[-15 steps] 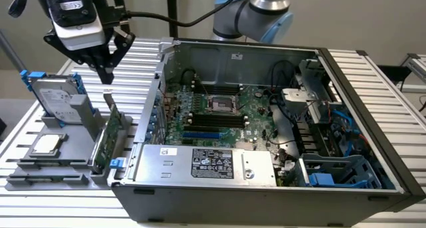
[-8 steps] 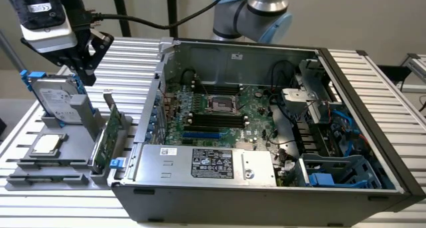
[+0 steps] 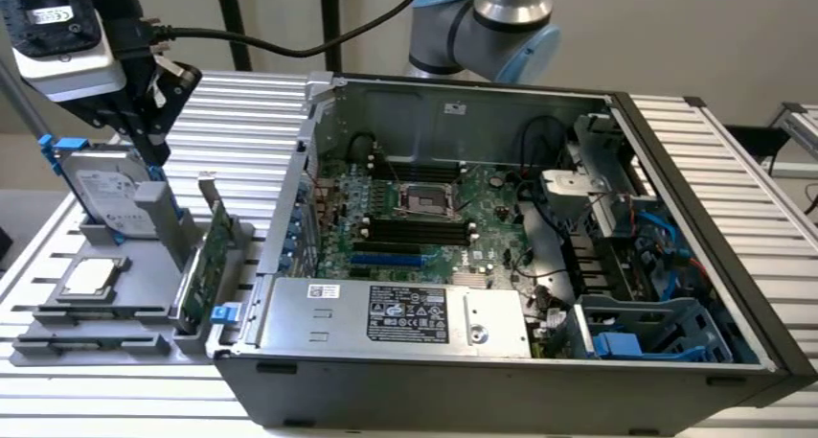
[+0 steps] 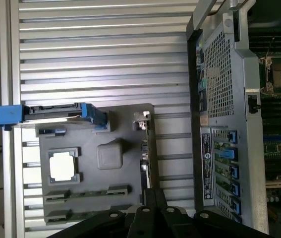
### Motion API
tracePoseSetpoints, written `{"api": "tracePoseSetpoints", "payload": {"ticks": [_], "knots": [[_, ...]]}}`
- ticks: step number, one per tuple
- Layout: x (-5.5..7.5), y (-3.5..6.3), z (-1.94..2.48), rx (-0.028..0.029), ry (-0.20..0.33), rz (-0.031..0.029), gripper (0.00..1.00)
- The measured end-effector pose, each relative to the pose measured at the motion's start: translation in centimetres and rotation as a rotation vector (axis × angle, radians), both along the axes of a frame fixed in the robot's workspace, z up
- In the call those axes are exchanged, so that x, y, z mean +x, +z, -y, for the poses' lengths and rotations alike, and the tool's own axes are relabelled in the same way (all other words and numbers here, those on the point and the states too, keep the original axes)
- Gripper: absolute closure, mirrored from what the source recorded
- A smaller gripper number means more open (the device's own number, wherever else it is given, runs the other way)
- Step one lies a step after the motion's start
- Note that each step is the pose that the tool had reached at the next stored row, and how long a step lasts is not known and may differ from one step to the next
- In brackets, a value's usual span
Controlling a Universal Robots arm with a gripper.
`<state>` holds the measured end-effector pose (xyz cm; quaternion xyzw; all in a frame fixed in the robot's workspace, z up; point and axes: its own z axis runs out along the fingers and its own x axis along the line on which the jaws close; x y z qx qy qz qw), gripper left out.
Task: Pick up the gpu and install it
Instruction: 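Reach for the gpu, then pick up the gpu and move the gpu toward the slot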
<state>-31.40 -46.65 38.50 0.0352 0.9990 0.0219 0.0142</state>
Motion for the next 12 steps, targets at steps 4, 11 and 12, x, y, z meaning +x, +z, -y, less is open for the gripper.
{"api": "tracePoseSetpoints", "payload": {"ticks": [4, 11, 12], "knots": [[0.00, 0.00, 0.00, 0.0000, 0.000, 0.0000, 0.89], [0.00, 0.00, 0.00, 0.0001, 0.000, 0.0001, 0.88], [0.00, 0.00, 0.00, 0.0000, 0.000, 0.0000, 0.82]]}}
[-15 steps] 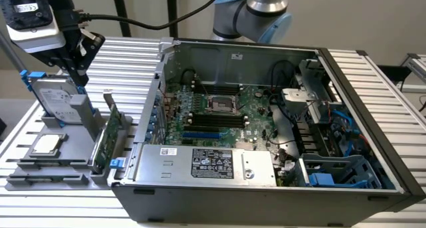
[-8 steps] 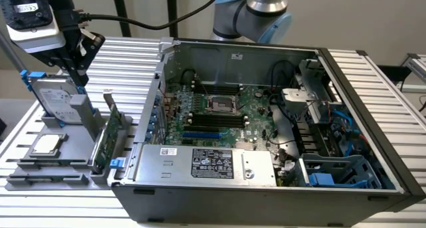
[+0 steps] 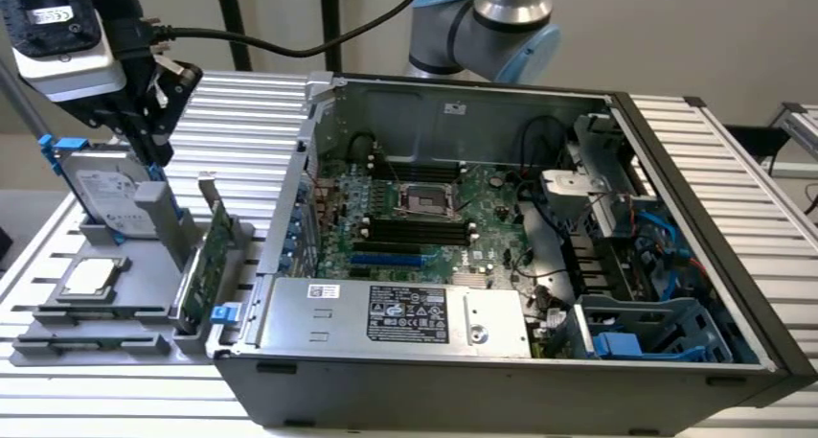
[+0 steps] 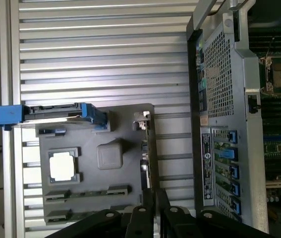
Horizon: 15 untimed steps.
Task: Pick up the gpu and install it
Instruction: 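Pick up the gpu and move the gpu toward the slot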
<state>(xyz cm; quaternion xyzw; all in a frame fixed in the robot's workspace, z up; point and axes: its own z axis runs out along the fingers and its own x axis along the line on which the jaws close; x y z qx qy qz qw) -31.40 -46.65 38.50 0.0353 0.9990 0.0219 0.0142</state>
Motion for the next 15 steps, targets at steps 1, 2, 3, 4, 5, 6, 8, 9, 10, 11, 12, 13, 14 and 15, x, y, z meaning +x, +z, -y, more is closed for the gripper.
{"api": "tracePoseSetpoints", "payload": {"ticks": [1, 2, 3, 4, 5, 6, 8, 9, 10, 11, 12, 13, 14, 15], "knots": [[0.0, 0.00, 0.00, 0.0000, 0.000, 0.0000, 0.76], [0.0, 0.00, 0.00, 0.0000, 0.000, 0.0000, 0.76], [0.0, 0.00, 0.00, 0.0000, 0.000, 0.0000, 0.70], [0.0, 0.00, 0.00, 0.0000, 0.000, 0.0000, 0.64], [0.0, 0.00, 0.00, 0.0000, 0.000, 0.0000, 0.58], [0.0, 0.00, 0.00, 0.0000, 0.000, 0.0000, 0.58], [-0.1, -0.07, 0.00, 0.0000, 0.000, 0.0003, 0.53], [-0.2, -0.17, 0.00, 0.0000, 0.000, 0.0017, 0.46], [-0.4, -0.33, 0.00, 0.0001, 0.000, 0.0040, 0.46], [-0.4, -0.46, 0.00, -0.0006, 0.000, 0.0053, 0.46], [-0.6, -0.62, 0.00, -0.0012, 0.000, 0.0062, 0.46], [-0.7, -0.81, 0.00, -0.0012, 0.000, 0.0068, 0.46], [-0.7, -0.99, 0.00, -0.0012, 0.000, 0.0072, 0.46], [-0.8, -1.17, 0.00, -0.0013, 0.000, 0.0073, 0.46]]}}
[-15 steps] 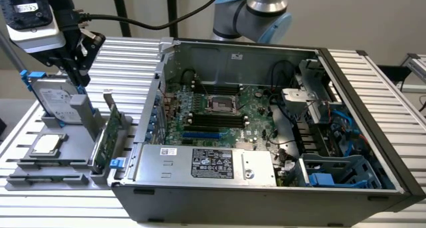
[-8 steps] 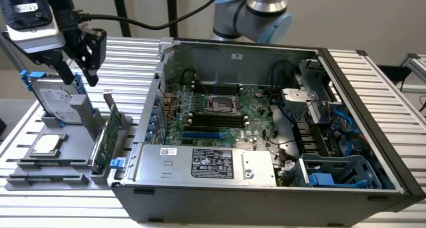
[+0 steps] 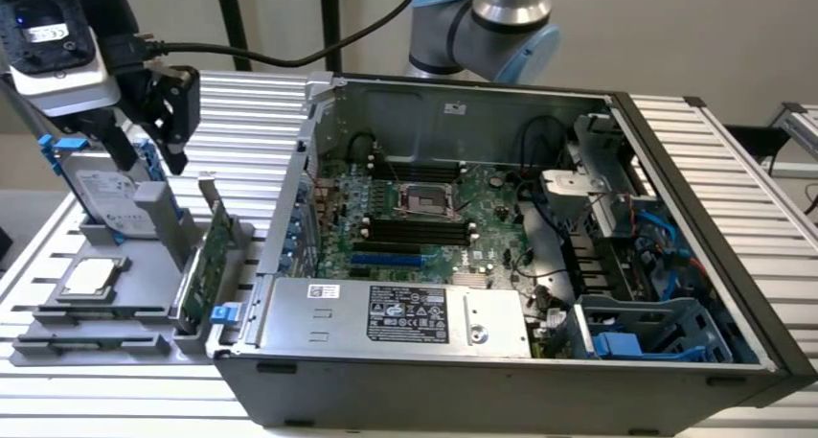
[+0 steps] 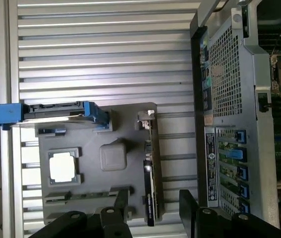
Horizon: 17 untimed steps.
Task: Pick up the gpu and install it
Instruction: 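Pick up the gpu and move the gpu toward the slot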
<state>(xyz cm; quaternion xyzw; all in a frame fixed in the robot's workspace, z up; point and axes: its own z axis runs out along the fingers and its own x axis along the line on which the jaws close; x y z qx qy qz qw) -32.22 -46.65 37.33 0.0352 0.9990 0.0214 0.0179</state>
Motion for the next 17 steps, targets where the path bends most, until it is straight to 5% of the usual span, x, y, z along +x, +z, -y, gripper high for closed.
{"api": "tracePoseSetpoints", "payload": {"ticks": [17], "knots": [[-0.7, -3.09, 0.01, 0.0000, 0.000, 0.0000, 0.46]]}}
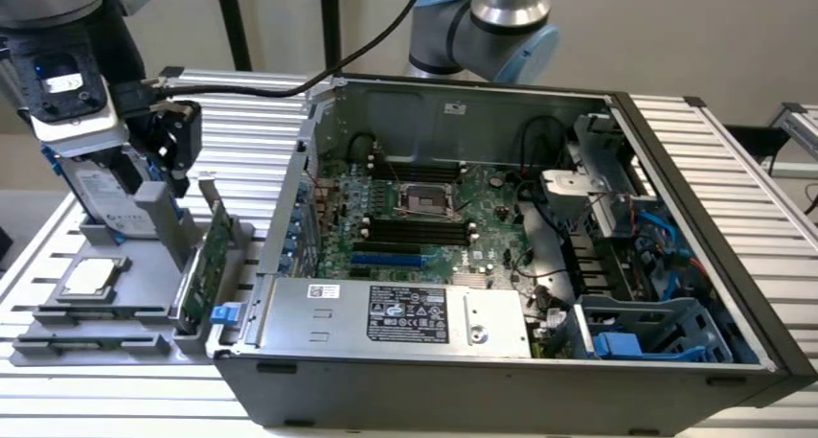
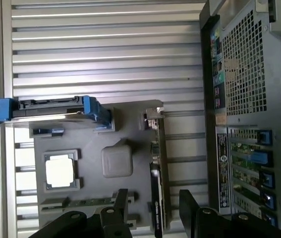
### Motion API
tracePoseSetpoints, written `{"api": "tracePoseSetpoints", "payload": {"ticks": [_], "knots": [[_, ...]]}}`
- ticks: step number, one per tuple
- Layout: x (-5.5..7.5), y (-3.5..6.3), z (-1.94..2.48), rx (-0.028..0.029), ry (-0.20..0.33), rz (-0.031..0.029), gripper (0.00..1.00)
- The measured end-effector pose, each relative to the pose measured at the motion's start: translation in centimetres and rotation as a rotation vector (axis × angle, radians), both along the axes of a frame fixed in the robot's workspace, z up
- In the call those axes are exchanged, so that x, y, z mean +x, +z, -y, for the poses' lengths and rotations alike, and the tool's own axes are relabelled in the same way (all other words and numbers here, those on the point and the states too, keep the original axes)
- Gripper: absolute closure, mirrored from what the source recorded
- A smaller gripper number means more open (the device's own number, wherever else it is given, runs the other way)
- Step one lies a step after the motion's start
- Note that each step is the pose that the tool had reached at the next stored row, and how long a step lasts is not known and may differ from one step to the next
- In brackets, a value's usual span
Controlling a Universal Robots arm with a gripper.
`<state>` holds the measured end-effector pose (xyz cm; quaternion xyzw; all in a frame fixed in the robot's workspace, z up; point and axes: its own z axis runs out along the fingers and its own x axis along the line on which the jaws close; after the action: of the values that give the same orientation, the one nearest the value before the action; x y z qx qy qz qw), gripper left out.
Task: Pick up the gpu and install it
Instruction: 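Pick up the gpu and move the gpu toward the slot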
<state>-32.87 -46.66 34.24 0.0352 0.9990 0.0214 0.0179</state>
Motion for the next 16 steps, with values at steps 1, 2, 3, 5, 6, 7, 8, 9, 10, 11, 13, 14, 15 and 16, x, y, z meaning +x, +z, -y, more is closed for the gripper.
{"api": "tracePoseSetpoints", "payload": {"ticks": [1, 2, 3, 5, 6, 7, 8, 9, 10, 11, 13, 14, 15, 16], "knots": [[0.0, -0.18, 0.00, 0.0000, 0.000, 0.0000, 0.46], [0.0, -0.36, 0.01, -0.0001, 0.000, -0.0001, 0.46], [0.0, -0.56, 0.01, 0.0000, 0.000, 0.0000, 0.46], [0.0, -0.92, 0.01, 0.0000, 0.000, 0.0001, 0.46], [0.0, -1.10, 0.01, 0.0000, 0.000, 0.0000, 0.46], [0.0, -1.28, 0.02, 0.0000, 0.000, -0.0001, 0.46], [0.0, -1.46, 0.02, 0.0001, 0.000, 0.0001, 0.46], [0.1, -1.64, 0.02, 0.0000, 0.000, 0.0000, 0.46], [0.1, -1.82, 0.03, 0.0000, 0.000, 0.0000, 0.46], [0.2, -2.00, 0.04, 0.0001, 0.000, 0.0000, 0.46], [0.4, -2.37, 0.07, 0.0000, 0.000, 0.0000, 0.46], [0.5, -2.55, 0.09, 0.0000, 0.000, 0.0000, 0.46], [0.6, -2.74, 0.11, 0.0000, 0.000, 0.0000, 0.46], [0.7, -2.92, 0.18, 0.0001, 0.000, 0.0000, 0.46]]}}
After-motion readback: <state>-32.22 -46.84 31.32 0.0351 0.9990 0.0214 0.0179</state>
